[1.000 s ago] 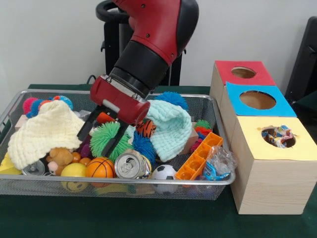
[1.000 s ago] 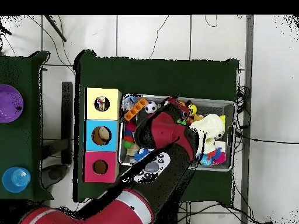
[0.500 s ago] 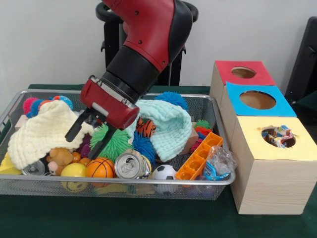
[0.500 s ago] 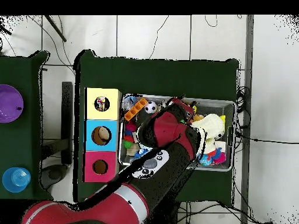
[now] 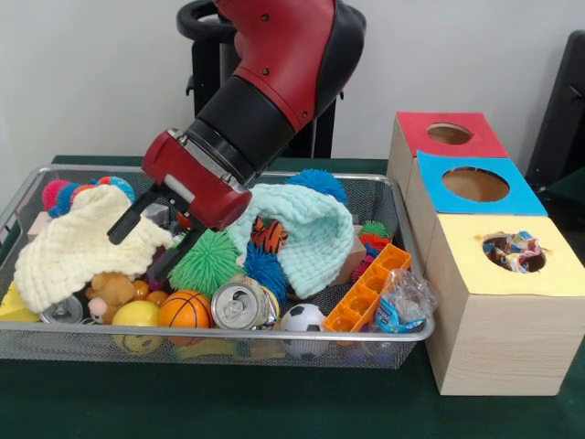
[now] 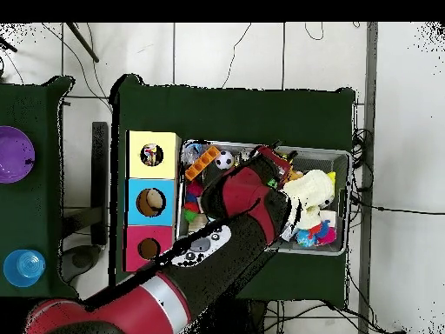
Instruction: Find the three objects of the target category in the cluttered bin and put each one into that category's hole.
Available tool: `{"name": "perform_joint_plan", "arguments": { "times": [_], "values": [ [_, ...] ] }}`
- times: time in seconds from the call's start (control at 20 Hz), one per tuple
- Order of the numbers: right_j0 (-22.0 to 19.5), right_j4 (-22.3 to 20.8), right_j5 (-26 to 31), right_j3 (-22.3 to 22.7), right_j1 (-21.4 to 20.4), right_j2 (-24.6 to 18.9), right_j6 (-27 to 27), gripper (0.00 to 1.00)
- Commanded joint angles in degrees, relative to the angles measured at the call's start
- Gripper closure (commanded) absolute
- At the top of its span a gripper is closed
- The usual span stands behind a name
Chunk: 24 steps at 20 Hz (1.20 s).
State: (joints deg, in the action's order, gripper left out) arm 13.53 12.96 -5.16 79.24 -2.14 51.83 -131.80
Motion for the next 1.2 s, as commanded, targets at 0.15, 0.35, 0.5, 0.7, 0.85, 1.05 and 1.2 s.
{"name": "perform_joint_plan", "arguments": {
  "times": [0.15, 0.35, 0.5, 0.7, 0.85, 1.05, 1.2],
  "values": [
    [1.7, 5.7, 3.1, -5.4, 7.1, 3.9, -5.7, 0.0],
    [2.5, 5.9, 4.2, -5.4, 7.9, 5.4, -5.1, 0.0],
    [3.8, 7.7, 3.7, -5.5, 10.8, 9.2, -5.7, 0.0],
    [4.7, 9.4, 5.1, -5.2, 12.7, 12.4, -6.4, 0.0],
    [6.1, 11.5, 8.7, -3.8, 14.8, 16.3, -7.7, 0.0],
    [6.7, 11.6, 15.3, -3.7, 15.7, 19.5, -7.2, 0.0],
    [6.3, 10.0, 19.8, -4.6, 15.3, 19.6, -5.8, 0.0]
  ]
}}
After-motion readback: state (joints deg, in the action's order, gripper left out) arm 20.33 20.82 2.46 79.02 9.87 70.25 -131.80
